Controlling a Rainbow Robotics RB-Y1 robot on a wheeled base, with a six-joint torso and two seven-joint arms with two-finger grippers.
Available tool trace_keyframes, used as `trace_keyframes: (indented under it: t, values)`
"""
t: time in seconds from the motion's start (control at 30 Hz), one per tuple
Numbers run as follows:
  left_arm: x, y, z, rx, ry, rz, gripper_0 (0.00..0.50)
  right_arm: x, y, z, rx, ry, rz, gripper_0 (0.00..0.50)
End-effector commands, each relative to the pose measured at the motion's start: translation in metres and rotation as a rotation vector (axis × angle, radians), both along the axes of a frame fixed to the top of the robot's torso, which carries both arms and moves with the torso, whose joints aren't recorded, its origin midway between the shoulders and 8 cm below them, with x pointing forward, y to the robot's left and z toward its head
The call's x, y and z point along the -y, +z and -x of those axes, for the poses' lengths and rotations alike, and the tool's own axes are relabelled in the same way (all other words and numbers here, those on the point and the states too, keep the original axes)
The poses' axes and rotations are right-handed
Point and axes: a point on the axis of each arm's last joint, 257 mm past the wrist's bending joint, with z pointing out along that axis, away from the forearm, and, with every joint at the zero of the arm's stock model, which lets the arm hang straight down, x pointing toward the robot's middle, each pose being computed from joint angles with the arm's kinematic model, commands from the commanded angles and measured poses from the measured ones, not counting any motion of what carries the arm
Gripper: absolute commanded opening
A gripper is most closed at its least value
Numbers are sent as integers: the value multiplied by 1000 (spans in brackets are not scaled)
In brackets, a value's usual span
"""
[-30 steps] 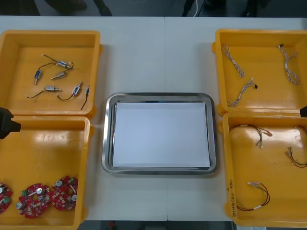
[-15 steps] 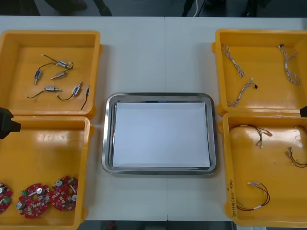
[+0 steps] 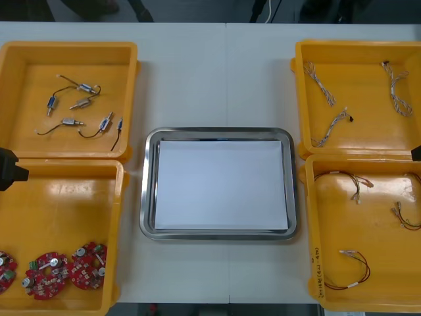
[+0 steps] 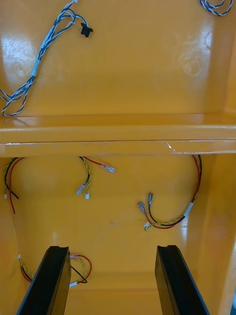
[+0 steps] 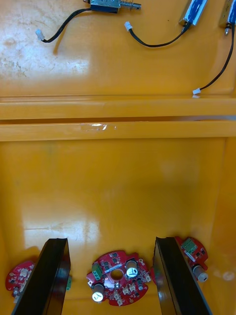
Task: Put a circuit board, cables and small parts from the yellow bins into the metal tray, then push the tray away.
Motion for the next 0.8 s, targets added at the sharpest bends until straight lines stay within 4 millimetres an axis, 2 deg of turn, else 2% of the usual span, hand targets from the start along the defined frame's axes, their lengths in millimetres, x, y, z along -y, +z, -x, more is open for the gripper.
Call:
trace_keyframes:
  t: [0.03, 0.8]
  values:
    - [-14, 10, 5, 10, 100, -3, 500, 6, 16, -5, 21, 44, 57, 500]
    - [-14, 10, 5, 10, 100, -3, 500, 6, 16, -5, 21, 44, 57, 500]
